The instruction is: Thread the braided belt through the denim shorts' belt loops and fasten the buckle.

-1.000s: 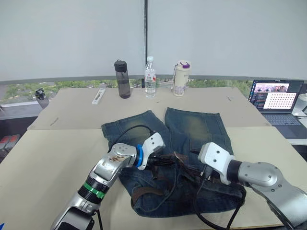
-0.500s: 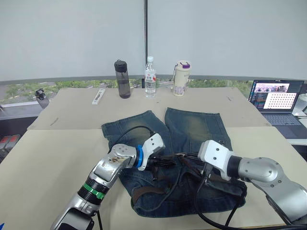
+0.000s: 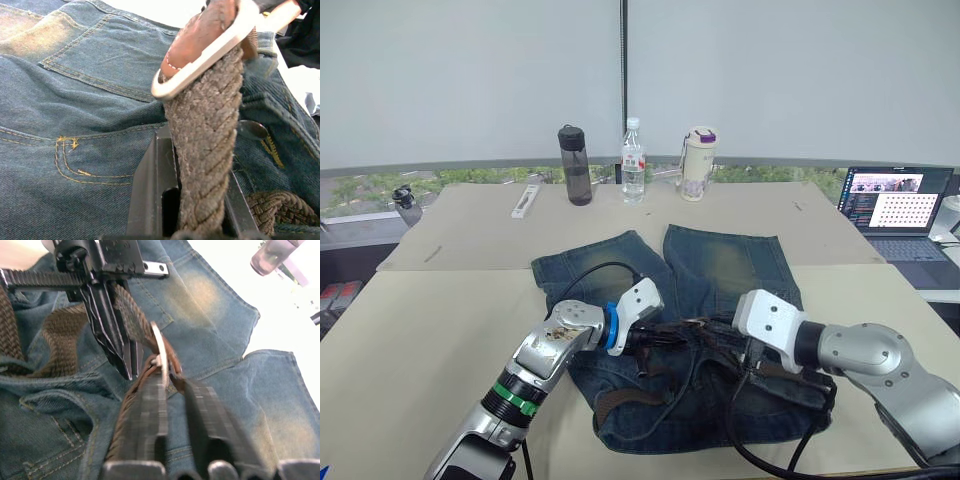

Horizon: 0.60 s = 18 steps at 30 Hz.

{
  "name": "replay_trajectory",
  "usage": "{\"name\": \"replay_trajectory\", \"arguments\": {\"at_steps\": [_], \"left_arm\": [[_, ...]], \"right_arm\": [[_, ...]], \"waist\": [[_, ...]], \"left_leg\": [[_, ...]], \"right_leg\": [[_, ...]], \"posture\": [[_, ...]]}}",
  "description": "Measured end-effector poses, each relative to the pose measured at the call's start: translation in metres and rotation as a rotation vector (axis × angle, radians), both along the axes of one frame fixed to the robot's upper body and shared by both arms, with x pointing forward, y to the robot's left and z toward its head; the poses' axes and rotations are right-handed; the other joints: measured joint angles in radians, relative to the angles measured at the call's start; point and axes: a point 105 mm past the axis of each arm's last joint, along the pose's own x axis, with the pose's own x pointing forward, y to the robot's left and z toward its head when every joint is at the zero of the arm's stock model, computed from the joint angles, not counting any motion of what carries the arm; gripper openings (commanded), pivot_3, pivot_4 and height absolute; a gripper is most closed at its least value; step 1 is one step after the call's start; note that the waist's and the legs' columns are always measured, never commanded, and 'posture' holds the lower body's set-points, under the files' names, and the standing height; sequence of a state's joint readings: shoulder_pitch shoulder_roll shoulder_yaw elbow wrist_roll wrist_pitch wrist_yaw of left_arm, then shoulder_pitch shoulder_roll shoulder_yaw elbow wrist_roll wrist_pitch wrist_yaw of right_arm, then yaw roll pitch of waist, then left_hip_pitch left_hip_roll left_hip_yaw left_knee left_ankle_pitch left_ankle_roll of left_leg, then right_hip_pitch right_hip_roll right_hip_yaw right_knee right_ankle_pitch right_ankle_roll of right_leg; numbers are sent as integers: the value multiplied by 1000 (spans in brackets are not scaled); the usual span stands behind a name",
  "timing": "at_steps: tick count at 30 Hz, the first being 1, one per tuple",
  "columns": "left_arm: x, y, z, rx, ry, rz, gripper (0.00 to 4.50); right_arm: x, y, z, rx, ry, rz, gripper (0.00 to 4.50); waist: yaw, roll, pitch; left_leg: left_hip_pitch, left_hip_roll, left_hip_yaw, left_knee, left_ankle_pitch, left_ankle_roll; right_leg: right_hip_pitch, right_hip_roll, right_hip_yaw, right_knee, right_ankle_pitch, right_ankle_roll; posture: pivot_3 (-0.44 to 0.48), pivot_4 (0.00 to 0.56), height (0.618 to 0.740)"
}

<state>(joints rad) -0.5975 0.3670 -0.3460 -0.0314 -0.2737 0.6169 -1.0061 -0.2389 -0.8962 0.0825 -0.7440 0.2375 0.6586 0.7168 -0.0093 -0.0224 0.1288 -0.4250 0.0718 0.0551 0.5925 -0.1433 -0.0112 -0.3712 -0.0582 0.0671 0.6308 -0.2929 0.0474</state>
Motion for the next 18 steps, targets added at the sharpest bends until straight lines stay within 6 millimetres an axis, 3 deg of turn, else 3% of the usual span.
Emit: {"name": "replay_trajectory", "arguments": {"at_steps": [10,15,18], "left_arm": [[0,0,0,-1,0,2,0],[1,1,0,0,0,7,0],[0,0,-2,0,5,5,0]], "right_arm": [[0,0,-3,-11,8,-2,1648],[-1,3,-6,-25,19,18,144],[0,3,-5,-30,12,20,64]], "waist": [[-1,0,0],[-1,0,0],[0,0,0]], "left_leg": [[0,0,0,0,0,0],[0,0,0,0,0,0],[0,0,0,0,0,0]], "right_leg": [[0,0,0,0,0,0],[0,0,0,0,0,0],[0,0,0,0,0,0]], "posture": [[0,150,740],[0,150,740],[0,150,740]]}}
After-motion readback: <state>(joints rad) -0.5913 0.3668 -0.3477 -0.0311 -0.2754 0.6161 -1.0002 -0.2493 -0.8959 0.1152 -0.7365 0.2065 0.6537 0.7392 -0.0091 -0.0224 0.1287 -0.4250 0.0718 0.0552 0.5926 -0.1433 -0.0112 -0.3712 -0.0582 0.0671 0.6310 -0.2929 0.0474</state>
